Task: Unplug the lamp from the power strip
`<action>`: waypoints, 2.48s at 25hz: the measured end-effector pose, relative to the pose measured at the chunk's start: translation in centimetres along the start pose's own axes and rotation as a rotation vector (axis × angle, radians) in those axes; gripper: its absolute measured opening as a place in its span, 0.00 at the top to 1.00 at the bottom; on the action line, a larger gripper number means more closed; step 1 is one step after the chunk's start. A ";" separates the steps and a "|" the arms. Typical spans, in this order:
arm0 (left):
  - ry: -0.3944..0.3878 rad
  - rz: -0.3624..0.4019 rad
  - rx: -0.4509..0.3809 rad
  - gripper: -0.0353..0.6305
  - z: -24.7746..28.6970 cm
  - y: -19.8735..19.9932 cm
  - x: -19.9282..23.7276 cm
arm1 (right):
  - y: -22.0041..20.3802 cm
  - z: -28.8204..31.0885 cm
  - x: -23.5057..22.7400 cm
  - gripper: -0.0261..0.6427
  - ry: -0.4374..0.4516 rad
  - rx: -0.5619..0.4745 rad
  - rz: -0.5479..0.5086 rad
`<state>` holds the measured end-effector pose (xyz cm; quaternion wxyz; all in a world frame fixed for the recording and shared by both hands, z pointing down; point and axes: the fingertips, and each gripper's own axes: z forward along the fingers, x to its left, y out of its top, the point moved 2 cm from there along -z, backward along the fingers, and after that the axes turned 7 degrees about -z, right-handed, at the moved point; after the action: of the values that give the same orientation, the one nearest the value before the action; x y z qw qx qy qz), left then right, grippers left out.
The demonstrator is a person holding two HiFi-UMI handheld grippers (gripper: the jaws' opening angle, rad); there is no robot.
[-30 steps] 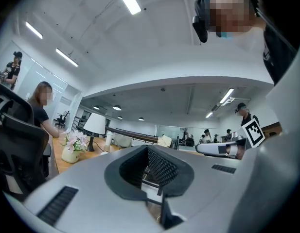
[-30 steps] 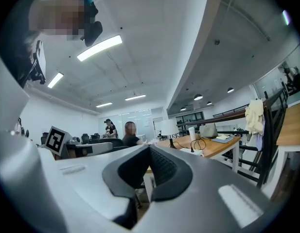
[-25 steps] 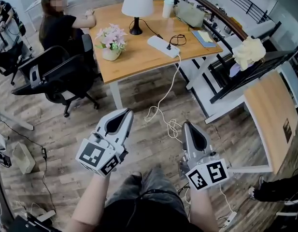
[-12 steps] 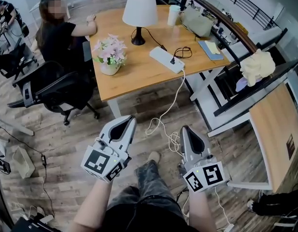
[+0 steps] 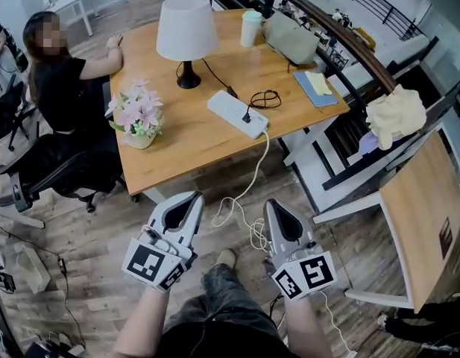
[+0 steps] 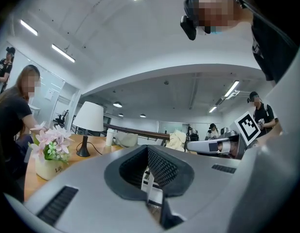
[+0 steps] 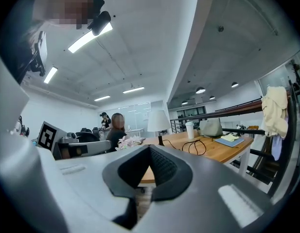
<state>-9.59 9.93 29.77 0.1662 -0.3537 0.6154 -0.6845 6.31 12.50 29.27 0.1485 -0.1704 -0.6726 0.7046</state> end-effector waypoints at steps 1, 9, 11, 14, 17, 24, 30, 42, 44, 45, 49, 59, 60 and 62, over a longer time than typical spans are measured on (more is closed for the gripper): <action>0.003 0.001 0.005 0.95 0.9 -0.1 0.3 | -0.1 0.7 -0.7 0.95 0.004 0.003 0.002; 0.062 -0.018 -0.003 0.95 6.6 -0.2 3.4 | -0.9 4.9 -5.9 0.95 0.023 0.024 0.011; 0.081 -0.027 -0.004 0.95 7.6 -0.4 4.0 | -1.1 5.5 -7.2 0.95 0.023 0.026 0.018; 0.093 -0.029 -0.004 0.95 9.1 -0.6 4.5 | -1.4 6.4 -8.5 0.95 0.035 0.028 0.028; 0.088 -0.016 0.005 0.95 10.5 -0.8 4.4 | -1.9 7.0 -9.2 0.95 0.046 0.036 0.034; 0.084 -0.018 0.043 0.95 12.8 -2.2 4.5 | -3.2 8.4 -10.4 0.95 0.066 0.064 0.040; 0.071 -0.024 0.068 0.95 15.3 -3.1 6.1 | -4.3 10.7 -11.4 0.95 0.064 0.096 0.028; 0.050 0.005 0.199 0.95 22.7 -6.8 10.8 | -7.3 19.4 -14.2 0.88 0.119 0.190 -0.023; 0.056 0.005 0.232 0.95 23.7 -7.5 11.7 | -8.1 21.0 -14.2 0.87 0.133 0.206 -0.039; 0.054 0.006 0.247 0.95 24.2 -7.8 12.1 | -8.6 21.7 -14.2 0.87 0.139 0.217 -0.051; 0.043 0.056 0.308 0.95 26.2 -9.4 13.8 | -10.0 24.3 -14.5 0.85 0.166 0.264 -0.121; 0.073 0.137 0.489 0.95 29.9 -12.6 16.5 | -13.0 28.4 -15.3 0.83 0.205 0.357 -0.141; 0.068 0.134 0.495 0.95 30.1 -12.8 16.7 | -13.2 28.5 -15.2 0.83 0.213 0.370 -0.144; 0.058 0.134 0.507 0.95 30.4 -13.1 16.8 | -13.6 28.8 -15.0 0.83 0.217 0.386 -0.144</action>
<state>2.43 -20.83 46.80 0.2767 -0.2397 0.4509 -0.8140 6.86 -19.18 44.52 0.2997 -0.1649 -0.5158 0.7854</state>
